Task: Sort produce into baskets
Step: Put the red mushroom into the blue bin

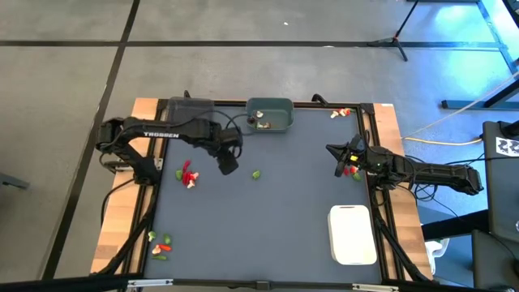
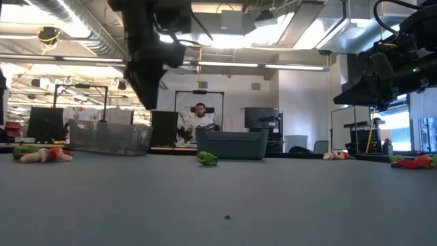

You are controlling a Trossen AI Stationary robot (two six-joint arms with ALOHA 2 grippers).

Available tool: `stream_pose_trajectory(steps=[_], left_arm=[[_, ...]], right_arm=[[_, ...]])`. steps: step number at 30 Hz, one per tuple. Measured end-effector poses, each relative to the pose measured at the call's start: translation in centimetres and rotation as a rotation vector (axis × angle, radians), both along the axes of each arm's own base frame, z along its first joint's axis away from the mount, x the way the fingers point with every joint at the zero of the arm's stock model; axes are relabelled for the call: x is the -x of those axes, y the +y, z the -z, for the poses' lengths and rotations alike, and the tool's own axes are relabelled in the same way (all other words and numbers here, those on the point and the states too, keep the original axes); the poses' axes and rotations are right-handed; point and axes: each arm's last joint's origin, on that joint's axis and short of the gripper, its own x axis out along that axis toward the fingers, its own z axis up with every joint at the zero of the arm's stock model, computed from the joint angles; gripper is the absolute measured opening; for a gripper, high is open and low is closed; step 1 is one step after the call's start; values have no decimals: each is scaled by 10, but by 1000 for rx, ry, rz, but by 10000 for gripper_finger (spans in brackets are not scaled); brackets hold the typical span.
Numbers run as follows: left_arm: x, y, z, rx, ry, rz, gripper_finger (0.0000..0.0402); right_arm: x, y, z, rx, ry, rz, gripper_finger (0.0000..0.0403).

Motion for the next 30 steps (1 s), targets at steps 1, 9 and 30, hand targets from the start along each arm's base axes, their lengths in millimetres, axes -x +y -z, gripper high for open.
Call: stream_pose_trajectory(steps=[1, 9, 30], left_arm=[[1, -3, 0, 5, 12, -2, 143], [9, -28, 2, 32, 106, -36, 143], [17, -32, 28, 40, 213, -93, 143]], right_arm=[[0, 0, 0, 0, 0, 0, 26], [0, 0, 0, 0, 0, 0, 26], [0, 0, 0, -1, 4, 0, 26]])
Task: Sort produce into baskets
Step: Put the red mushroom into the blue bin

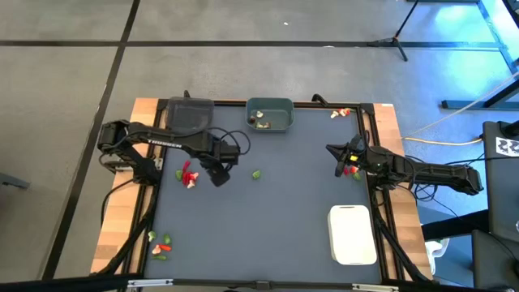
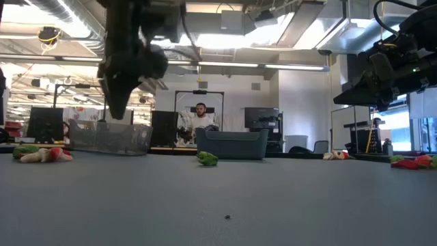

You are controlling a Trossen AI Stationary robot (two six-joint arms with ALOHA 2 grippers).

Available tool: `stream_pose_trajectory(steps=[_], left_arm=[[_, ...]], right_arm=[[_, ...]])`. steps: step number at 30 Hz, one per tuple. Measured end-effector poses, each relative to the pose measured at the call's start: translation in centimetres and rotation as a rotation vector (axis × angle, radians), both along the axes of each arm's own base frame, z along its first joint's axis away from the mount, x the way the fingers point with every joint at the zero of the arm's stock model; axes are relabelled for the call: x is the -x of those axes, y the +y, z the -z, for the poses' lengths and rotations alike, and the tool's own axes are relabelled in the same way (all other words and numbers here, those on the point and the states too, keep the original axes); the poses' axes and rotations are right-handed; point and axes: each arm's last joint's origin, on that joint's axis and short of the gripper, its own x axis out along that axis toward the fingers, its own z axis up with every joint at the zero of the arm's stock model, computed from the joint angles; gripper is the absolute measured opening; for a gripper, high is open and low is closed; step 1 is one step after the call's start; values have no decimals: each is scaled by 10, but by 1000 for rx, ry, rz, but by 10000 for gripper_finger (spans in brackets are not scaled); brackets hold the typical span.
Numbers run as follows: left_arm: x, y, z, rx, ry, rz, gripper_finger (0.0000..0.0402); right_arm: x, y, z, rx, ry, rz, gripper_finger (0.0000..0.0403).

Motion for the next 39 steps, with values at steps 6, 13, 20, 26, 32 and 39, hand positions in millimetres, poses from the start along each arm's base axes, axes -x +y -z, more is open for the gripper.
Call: stream_pose_trajectory(steps=[6, 13, 20, 26, 32, 39], left_arm=[[17, -7, 24, 65, 98, -44, 143], [29, -16, 35, 143, 171, -53, 143], [36, -25, 34, 134, 241, -74, 143], [36, -30, 34, 130, 240, -61, 143], [36, -29, 34, 107, 241, -33, 144], [36, -29, 34, 106, 241, -39, 144]], right_arm=[[0, 0, 0, 0, 2, 0, 26], [0, 0, 0, 0, 0, 0, 26], [3, 0, -4, 6, -45, 0, 26], [3, 0, -4, 6, -45, 0, 26], [3, 0, -4, 6, -45, 0, 26], [3, 0, -4, 6, -44, 0, 26]])
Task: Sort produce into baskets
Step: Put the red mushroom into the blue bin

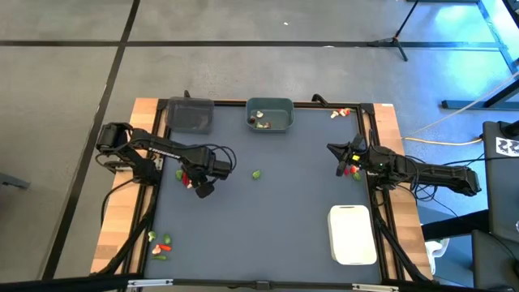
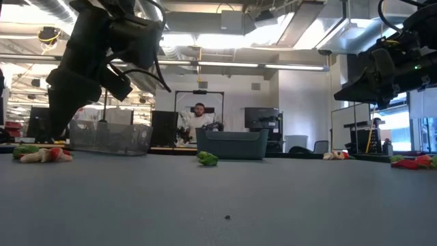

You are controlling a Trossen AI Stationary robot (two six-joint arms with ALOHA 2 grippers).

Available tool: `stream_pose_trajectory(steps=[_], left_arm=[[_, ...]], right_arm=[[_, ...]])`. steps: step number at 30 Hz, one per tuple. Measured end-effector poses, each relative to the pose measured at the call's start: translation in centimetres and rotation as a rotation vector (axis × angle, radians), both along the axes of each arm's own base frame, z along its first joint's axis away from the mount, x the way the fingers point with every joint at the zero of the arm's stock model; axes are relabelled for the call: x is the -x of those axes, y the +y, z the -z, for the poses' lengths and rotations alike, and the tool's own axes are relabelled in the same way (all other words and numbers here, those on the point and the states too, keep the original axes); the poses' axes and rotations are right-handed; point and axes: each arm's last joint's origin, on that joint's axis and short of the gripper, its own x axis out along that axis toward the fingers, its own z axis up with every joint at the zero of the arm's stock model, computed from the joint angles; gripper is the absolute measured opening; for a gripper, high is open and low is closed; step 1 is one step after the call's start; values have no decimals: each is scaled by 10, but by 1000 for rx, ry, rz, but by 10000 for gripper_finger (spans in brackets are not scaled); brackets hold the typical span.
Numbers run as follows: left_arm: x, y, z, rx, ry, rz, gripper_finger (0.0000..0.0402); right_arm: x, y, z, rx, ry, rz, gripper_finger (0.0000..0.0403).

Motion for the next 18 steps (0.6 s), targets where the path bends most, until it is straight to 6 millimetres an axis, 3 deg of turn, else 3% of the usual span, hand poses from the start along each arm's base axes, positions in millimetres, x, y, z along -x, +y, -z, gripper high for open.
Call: stream_pose_trajectory(steps=[4, 10, 18], left_arm=[[0, -2, 0, 26, 0, -20, 144], [-7, 2, 2, -49, -64, 99, 144], [-7, 12, 1, -110, -69, 81, 143]], right_arm=[[0, 0, 0, 0, 0, 0, 26], [0, 0, 0, 0, 0, 0, 26], [0, 0, 0, 0, 1, 0, 26]])
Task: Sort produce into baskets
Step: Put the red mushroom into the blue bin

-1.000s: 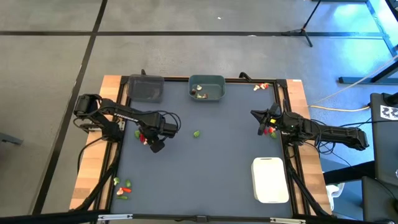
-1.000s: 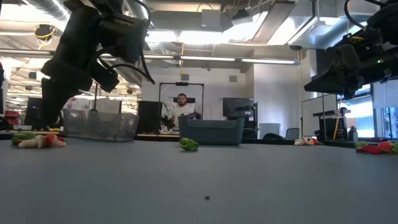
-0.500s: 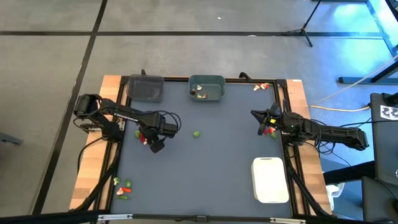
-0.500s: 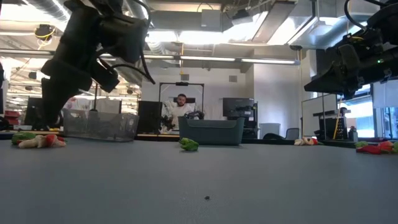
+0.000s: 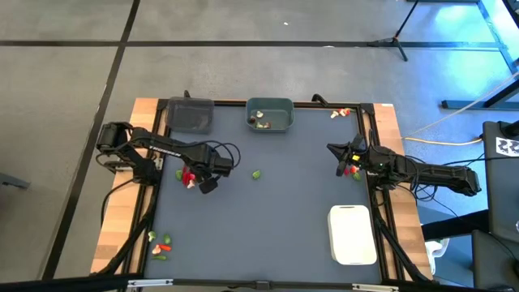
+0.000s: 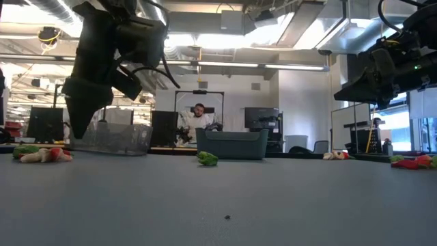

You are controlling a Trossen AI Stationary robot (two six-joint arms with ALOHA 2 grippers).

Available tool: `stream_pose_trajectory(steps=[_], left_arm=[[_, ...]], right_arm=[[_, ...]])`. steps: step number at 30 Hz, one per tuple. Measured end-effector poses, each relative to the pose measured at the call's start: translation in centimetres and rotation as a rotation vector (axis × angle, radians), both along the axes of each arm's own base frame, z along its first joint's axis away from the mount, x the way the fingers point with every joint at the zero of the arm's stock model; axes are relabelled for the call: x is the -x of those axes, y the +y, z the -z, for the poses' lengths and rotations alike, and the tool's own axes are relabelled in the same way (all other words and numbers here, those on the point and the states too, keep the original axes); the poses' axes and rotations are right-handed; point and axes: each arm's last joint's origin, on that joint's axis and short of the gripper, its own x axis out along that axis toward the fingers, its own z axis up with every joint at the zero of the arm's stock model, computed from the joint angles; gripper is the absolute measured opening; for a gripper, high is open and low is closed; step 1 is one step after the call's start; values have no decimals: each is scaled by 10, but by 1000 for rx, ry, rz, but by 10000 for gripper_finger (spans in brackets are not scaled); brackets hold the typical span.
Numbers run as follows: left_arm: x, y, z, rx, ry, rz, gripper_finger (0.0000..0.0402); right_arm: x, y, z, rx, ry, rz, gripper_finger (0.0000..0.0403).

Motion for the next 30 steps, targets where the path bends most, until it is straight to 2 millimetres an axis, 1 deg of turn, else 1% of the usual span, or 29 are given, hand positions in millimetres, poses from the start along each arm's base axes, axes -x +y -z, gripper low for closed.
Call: stream_pose_trajectory(steps=[3, 9, 14, 20, 24, 30], left_arm=[[1, 1, 4, -2, -10, -7, 143], [14, 5, 25, 48, 17, -44, 143], [20, 5, 33, 56, 30, -48, 143], [26, 3, 42, 108, 21, -56, 138], [28, 3, 44, 114, 22, -57, 112], [25, 2, 44, 130, 10, -29, 50]], right_arm=[[0, 0, 0, 0, 0, 0, 26], [0, 0, 0, 0, 0, 0, 26], [0, 0, 0, 0, -1, 0, 26], [0, 0, 0, 0, -1, 0, 26], [0, 0, 0, 0, -1, 0, 26], [0, 0, 0, 0, -1, 0, 26]])
